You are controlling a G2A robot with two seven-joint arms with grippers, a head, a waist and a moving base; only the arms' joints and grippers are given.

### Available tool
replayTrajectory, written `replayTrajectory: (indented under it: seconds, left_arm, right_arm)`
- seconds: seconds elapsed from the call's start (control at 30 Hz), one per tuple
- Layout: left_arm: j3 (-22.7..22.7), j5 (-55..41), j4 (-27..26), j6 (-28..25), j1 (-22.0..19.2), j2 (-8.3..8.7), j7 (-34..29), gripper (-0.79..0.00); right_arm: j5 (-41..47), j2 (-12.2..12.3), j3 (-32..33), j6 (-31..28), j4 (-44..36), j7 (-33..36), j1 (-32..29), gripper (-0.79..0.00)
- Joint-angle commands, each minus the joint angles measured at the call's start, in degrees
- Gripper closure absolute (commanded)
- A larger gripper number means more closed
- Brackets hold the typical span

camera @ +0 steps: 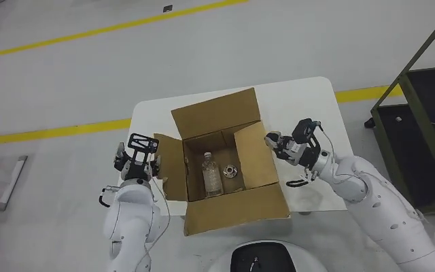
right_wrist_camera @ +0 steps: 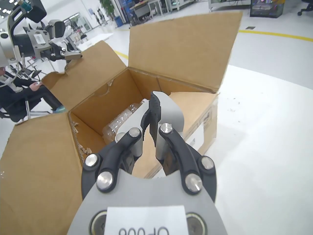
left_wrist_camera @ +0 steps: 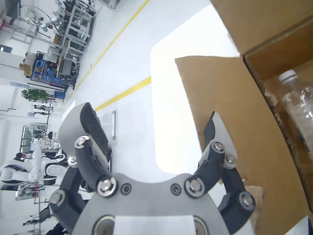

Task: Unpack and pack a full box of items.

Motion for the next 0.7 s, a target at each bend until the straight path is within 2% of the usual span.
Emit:
replayTrajectory:
  seconds: [0.0, 0.1, 0.23, 0.33, 0.5, 0.67]
  left_arm:
    - [0.6, -1.53, -2.27, -0.16, 0.23, -0.11, 0.16, -0.785]
    - [3.1, -3.08, -5.05, -1.35, 0.52, -0.29, 1.74, -0.785]
    - [8.08, -6.74, -6.23, -2.75, 0.58, -0.65, 5.46, -0.785]
    - [12.12, -14.71, -5.92, -4.95, 0.04, -1.1, 7.33, -0.785]
    - [16.83, -23.77, -1.71, -8.95, -1.58, -1.59, 7.85, -0.785]
    - [18.84, -32.23, 4.04, -10.98, -4.07, -1.99, 6.41, -0.785]
  right_arm:
    - [-0.38, 0.36, 2.12, 0.41, -0.96, -0.57, -1.43, 0.0]
    - [-0.36, 0.86, 5.1, 1.37, -0.74, -1.23, -3.84, 0.0]
    - [-0.71, 1.14, 6.69, 1.72, 1.88, -1.61, -5.51, 0.0]
    - [-1.14, 1.04, 5.95, 1.52, 3.96, -1.87, -6.11, 0.0]
    - [-2.22, 0.42, 2.55, 1.17, 6.58, -2.42, -5.51, 0.0]
    - [-3.28, -0.2, -0.12, 1.01, 8.14, -4.14, -4.7, 0.0]
